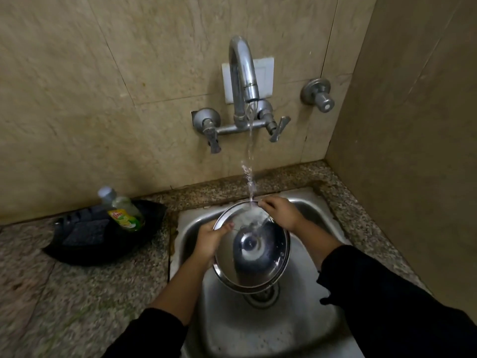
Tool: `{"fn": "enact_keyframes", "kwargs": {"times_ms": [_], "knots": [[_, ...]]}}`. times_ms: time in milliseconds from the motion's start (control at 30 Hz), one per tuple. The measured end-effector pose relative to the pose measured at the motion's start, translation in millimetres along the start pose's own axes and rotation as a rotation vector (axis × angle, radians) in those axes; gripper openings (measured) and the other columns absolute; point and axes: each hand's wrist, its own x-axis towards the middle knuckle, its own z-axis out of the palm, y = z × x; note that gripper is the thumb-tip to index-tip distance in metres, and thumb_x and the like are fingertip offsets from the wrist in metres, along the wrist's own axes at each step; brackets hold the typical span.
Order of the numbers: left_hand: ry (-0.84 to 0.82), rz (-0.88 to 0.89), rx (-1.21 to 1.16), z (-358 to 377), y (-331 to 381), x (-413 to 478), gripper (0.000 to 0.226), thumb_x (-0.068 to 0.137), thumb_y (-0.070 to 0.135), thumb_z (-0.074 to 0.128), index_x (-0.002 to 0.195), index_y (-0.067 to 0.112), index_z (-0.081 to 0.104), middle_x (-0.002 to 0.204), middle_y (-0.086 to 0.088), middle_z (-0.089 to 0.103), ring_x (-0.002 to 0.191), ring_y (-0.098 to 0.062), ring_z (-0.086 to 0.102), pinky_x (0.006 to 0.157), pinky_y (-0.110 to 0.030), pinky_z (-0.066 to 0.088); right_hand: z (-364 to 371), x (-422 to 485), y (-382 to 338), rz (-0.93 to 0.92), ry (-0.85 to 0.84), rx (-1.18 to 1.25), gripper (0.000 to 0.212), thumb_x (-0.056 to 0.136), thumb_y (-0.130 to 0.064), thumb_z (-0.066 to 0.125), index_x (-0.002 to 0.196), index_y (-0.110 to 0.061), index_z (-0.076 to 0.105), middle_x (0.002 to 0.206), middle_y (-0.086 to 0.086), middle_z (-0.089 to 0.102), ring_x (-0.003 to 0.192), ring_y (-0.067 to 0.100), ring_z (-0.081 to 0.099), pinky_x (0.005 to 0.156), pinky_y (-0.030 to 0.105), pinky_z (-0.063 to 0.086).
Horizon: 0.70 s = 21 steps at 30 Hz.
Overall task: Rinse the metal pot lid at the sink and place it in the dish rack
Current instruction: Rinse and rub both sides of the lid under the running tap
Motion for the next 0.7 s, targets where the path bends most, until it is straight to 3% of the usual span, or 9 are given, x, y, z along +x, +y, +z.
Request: {"fn": "enact_keyframes", "kwargs": {"times_ms": [133,200,267,333,400,533,600,633,700], "knots": [[-0.076,0.036,0.086,9,-6,4,0.019,0.082,0.0,0.066,0.101,0.0,0.07,0.09,-0.009,0.071,0.077,-0.012,0.065,0.073,-0.024,0.051,33,-4,-27,-0.293,-0.066,-0.24,0.029,0.094,-0.04,0.05,0.113,-0.021,0.063,0.104,0.006,0.064,0.099,0.023,0.056,0.083,0.038,0.042],[-0.093,0.046,0.129,15,-10,5,0.021,0.084,-0.002,0.064,0.104,-0.005,0.069,0.095,-0.016,0.07,0.084,-0.016,0.064,0.078,-0.025,0.049,43,-3,-29,-0.421,-0.072,-0.267,0.024,0.093,-0.036,0.054,0.111,-0.024,0.065,0.104,0.003,0.063,0.099,0.02,0.055,0.086,0.036,0.038],[-0.076,0.019,0.104,14,-15,5,0.022,0.084,0.003,0.066,0.104,-0.006,0.07,0.098,-0.02,0.071,0.088,-0.023,0.064,0.079,-0.031,0.049,38,-1,-17,-0.304,-0.085,-0.062,0.02,0.093,-0.032,0.056,0.107,-0.022,0.068,0.103,0.0,0.066,0.096,0.013,0.056,0.086,0.032,0.041],[-0.033,0.002,0.057,6,-20,8,0.021,0.083,0.008,0.068,0.101,-0.002,0.071,0.096,-0.016,0.073,0.086,-0.023,0.066,0.077,-0.033,0.052,25,0,1,-0.046,-0.055,0.196,0.017,0.093,-0.029,0.059,0.1,-0.019,0.07,0.09,-0.003,0.068,0.084,0.01,0.059,0.078,0.029,0.046],[0.01,0.005,0.04,0,-21,10,0.018,0.083,0.008,0.069,0.097,-0.001,0.072,0.092,-0.015,0.073,0.082,-0.022,0.066,0.075,-0.033,0.053,20,2,11,0.062,0.005,0.185,0.016,0.093,-0.032,0.059,0.096,-0.02,0.069,0.087,-0.004,0.068,0.082,0.012,0.061,0.076,0.03,0.047],[-0.07,0.114,0.173,11,-15,14,0.014,0.083,-0.003,0.064,0.095,-0.005,0.071,0.088,-0.014,0.07,0.073,-0.003,0.065,0.075,-0.028,0.048,37,4,-23,-0.293,-0.082,-0.123,0.024,0.091,-0.041,0.055,0.102,-0.024,0.068,0.101,0.002,0.066,0.096,0.019,0.058,0.081,0.035,0.044],[-0.087,0.144,0.208,14,-16,14,0.017,0.084,-0.005,0.061,0.097,-0.004,0.071,0.092,-0.013,0.071,0.081,-0.004,0.067,0.08,-0.028,0.048,41,6,-36,-0.388,-0.13,-0.208,0.027,0.09,-0.047,0.055,0.102,-0.027,0.068,0.099,0.0,0.065,0.093,0.017,0.059,0.081,0.035,0.044],[-0.069,0.122,0.185,11,-18,11,0.017,0.085,-0.001,0.062,0.099,-0.001,0.072,0.096,-0.013,0.073,0.086,-0.012,0.068,0.082,-0.03,0.05,40,6,-36,-0.371,-0.105,-0.191,0.028,0.088,-0.05,0.056,0.101,-0.028,0.068,0.096,-0.003,0.066,0.09,0.015,0.06,0.079,0.034,0.045],[0.001,0.035,0.05,1,-26,3,0.018,0.085,0.01,0.066,0.101,0.003,0.073,0.097,-0.013,0.075,0.089,-0.021,0.07,0.081,-0.033,0.055,35,3,-21,-0.143,-0.039,0.034,0.029,0.087,-0.049,0.059,0.096,-0.023,0.069,0.084,-0.007,0.065,0.076,0.005,0.059,0.071,0.027,0.046]]}}
